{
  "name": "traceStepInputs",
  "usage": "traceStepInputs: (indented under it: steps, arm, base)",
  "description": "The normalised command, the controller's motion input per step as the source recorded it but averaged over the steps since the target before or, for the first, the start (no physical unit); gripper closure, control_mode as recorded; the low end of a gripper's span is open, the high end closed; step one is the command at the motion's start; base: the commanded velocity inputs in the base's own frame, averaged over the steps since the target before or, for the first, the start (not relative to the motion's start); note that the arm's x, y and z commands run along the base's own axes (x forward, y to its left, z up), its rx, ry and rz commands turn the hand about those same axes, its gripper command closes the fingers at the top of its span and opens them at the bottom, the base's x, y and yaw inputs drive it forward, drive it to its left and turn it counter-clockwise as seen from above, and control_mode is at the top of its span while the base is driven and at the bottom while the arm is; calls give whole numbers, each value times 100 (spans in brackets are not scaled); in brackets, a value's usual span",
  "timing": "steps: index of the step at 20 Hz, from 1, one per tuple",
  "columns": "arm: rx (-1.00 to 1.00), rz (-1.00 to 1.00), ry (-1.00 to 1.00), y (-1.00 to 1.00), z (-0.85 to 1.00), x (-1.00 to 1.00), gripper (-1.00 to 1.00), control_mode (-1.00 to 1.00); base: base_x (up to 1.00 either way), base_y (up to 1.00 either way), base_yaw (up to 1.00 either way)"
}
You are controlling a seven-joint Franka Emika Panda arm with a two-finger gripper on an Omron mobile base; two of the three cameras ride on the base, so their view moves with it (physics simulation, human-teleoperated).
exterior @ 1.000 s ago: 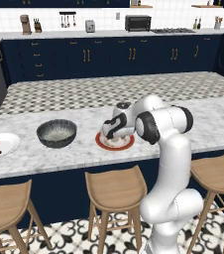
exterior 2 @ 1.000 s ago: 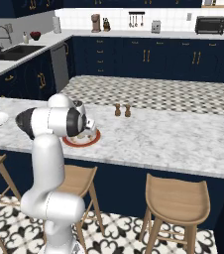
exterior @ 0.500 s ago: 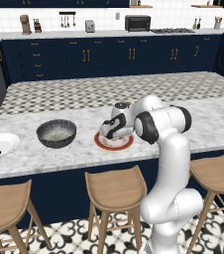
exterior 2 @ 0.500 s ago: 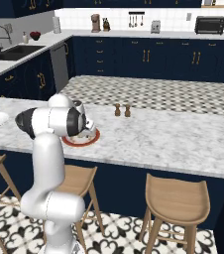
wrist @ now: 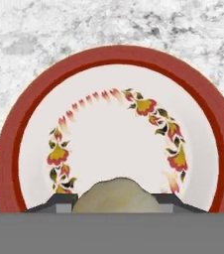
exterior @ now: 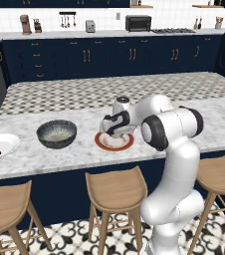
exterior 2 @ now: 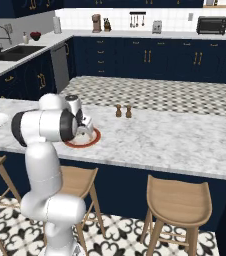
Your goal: Pick the chicken drumstick and garlic from their plates and place them in the bowl. Then put the bowl in the fridge.
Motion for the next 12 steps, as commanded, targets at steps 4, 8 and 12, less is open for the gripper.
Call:
traceStepInputs:
  steps: [4, 8, 12]
  arm:
    - [4, 6, 0, 0, 93, -50, 100, -100]
    - [7, 2, 9, 8, 94, -36, 100, -100]
    - [1, 0, 9, 51, 63, -51, 100, -100]
  base:
    - [0, 0, 0]
    - [0, 0, 0]
    - [0, 0, 0]
